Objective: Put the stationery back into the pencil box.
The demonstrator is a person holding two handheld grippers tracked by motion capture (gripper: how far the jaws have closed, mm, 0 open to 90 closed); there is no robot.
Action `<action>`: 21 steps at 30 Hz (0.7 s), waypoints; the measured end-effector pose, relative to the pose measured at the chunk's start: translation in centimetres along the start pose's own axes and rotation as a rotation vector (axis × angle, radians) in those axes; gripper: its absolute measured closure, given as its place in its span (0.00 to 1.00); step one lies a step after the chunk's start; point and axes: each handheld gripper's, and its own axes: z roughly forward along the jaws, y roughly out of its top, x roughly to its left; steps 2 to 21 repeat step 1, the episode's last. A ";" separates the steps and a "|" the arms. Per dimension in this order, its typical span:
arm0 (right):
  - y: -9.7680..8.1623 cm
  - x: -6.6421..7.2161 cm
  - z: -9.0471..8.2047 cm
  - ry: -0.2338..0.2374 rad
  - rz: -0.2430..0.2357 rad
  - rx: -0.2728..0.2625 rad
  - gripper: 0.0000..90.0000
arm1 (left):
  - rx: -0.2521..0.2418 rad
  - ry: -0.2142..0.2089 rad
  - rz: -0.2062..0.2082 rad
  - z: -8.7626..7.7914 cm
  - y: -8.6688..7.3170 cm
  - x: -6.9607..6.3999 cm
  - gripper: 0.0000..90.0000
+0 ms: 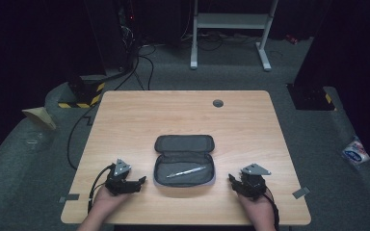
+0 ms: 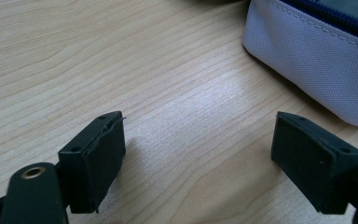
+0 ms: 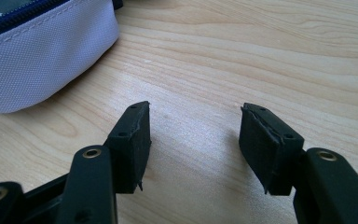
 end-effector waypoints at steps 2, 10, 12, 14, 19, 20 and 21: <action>0.0 0.0 0.0 0.000 -0.002 -0.001 0.47 | 0.000 -0.001 0.000 0.0 0.0 0.0 0.20; 0.0 0.0 0.0 0.000 -0.002 -0.001 0.47 | 0.000 -0.001 0.000 0.0 0.0 0.0 0.20; 0.0 0.0 0.0 0.000 -0.002 -0.001 0.47 | 0.000 -0.001 0.000 0.0 0.0 0.0 0.20; 0.0 0.0 0.0 0.000 -0.002 -0.001 0.47 | 0.000 -0.001 0.000 0.0 0.0 0.0 0.20; 0.0 0.0 0.0 0.000 -0.002 -0.001 0.47 | 0.000 -0.001 0.000 0.0 0.0 0.0 0.20; 0.0 0.0 0.0 0.000 -0.002 -0.001 0.47 | 0.000 -0.001 0.000 0.0 0.0 0.0 0.20; 0.0 0.0 0.0 0.000 -0.002 -0.001 0.47 | 0.000 -0.001 0.000 0.0 0.0 0.0 0.20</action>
